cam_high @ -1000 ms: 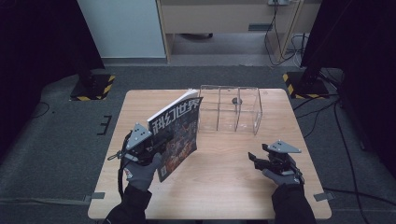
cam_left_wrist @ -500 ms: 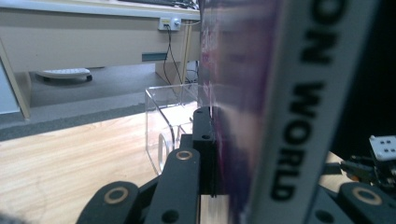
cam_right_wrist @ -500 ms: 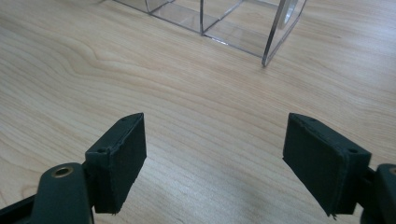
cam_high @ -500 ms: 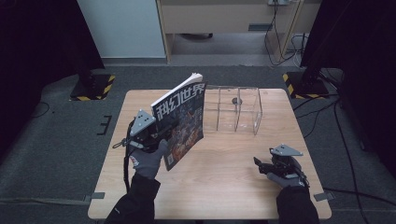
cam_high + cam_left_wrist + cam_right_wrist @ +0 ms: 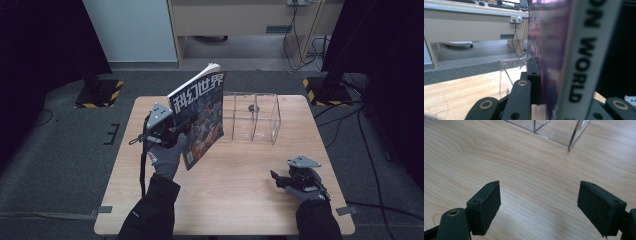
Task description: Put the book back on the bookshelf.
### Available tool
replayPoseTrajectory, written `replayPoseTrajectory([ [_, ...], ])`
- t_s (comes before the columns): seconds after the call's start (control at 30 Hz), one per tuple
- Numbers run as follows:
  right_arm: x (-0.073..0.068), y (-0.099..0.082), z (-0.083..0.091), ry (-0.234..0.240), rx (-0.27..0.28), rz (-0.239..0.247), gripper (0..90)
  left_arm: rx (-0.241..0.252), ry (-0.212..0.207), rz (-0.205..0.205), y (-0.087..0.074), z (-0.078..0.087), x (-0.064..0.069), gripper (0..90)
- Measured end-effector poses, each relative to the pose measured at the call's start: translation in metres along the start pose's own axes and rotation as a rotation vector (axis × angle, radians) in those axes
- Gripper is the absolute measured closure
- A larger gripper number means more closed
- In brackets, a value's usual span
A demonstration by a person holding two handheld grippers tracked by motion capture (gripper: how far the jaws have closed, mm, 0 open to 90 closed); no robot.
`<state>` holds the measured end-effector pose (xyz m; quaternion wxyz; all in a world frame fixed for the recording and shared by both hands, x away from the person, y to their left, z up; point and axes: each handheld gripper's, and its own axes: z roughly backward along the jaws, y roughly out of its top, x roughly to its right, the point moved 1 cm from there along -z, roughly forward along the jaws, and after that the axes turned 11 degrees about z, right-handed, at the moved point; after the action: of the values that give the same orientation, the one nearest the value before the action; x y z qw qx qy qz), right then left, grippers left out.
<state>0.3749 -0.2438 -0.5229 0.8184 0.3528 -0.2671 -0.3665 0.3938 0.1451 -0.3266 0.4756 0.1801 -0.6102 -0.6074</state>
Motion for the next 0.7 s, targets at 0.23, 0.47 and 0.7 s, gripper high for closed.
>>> replayPoseTrajectory([
  [0.23,0.0,-0.003,-0.002,0.002,-0.016,0.0,17.1,0.015,0.001,0.011,0.009,-0.013,0.001,81.9],
  [0.47,-0.004,-0.008,-0.008,0.011,-0.064,0.035,14.9,0.012,0.012,0.009,0.013,-0.025,0.001,81.9],
  [0.7,-0.004,-0.009,-0.01,0.02,-0.072,0.045,14.2,0.016,0.032,0.005,0.016,-0.04,0.003,81.9],
])
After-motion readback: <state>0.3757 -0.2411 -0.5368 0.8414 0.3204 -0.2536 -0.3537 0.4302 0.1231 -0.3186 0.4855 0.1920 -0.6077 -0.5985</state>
